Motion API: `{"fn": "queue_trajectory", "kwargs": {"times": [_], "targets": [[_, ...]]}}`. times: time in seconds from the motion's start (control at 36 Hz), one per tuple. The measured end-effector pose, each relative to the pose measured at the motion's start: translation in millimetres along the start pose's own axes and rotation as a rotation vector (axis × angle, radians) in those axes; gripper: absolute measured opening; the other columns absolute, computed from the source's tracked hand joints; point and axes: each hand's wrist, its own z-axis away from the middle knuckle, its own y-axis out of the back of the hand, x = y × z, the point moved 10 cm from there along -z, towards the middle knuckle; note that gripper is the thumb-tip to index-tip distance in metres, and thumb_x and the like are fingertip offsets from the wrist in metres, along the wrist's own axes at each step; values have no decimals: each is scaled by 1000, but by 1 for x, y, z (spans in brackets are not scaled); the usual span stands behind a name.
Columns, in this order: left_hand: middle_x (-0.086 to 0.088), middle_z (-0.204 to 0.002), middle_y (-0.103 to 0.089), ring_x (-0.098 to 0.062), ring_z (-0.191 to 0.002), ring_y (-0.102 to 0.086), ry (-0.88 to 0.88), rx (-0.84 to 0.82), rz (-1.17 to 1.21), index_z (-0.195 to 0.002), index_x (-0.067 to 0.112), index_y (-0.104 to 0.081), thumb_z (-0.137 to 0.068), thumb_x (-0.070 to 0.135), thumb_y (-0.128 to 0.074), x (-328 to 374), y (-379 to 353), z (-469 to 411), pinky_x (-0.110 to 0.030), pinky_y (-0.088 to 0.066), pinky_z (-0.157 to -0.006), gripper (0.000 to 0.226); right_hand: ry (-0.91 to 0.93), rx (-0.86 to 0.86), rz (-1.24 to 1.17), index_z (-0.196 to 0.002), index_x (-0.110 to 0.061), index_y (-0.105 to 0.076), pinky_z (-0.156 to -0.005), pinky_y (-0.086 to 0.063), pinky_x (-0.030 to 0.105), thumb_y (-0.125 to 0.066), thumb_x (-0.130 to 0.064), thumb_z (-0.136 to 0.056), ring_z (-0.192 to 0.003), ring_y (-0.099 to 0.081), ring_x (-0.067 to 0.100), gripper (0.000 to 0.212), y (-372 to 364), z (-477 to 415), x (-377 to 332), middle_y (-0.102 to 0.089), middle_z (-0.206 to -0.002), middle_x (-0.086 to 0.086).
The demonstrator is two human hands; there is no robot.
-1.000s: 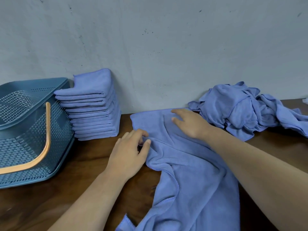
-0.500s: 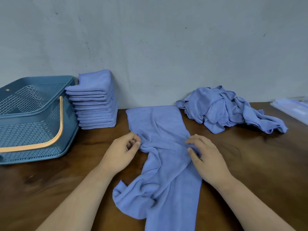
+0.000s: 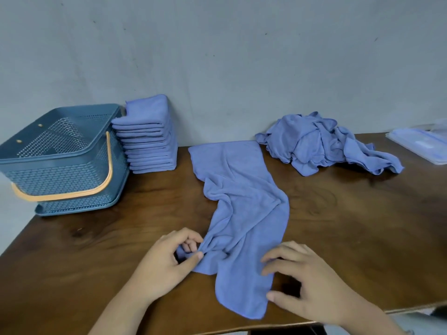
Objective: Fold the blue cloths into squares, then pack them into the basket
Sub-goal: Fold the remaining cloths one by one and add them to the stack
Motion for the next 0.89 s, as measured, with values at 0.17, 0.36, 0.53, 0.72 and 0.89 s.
{"fn": "queue_trajectory", "kwargs": {"times": [0.17,0.36,0.53,0.72,0.89], "targets": [[6,-89,-66,-17,-87,-63,59,9,24,-102,32,-68,-96,17,-74,-3,2,2,-31,-52,-84,17,-26,27,29,-108,-49,-69,-105,-38,25,-62,-52,-104,-130,-52,-3,8,-7,6,3,-57,-131,-37],[-17,-81,-50,-18,-74,-50,81,123,382,-90,7,-54,-89,9,-64,-4,29,6,-27,-40,-71,10,-341,230,-438,-105,-26,-68,-90,-50,27,-58,-14,-108,-101,-69,4,16,20,18,30,-74,-104,-9],[-17,-56,-38,-22,-45,-37,98,109,613,-77,13,-48,-71,-10,-49,-12,30,29,-43,-51,-70,24,-494,463,-846,-86,-9,-59,-70,-40,25,-49,-3,-108,-79,-50,16,24,41,33,50,-55,-81,6],[-2,-92,-67,-21,-85,-63,12,59,267,-105,18,-68,-93,21,-68,7,24,30,-41,-47,-80,13,-481,326,-842,-89,2,-63,-76,-37,40,-44,7,-103,-79,-53,32,24,28,26,50,-59,-85,22],[31,-146,-54,-3,-146,-43,-154,-97,-205,-135,50,-62,-104,43,-65,23,-8,32,-26,-31,-117,33,-517,326,-802,-95,-7,-75,-86,-44,36,-43,8,-104,-93,-64,23,36,25,29,52,-70,-92,8]]}}
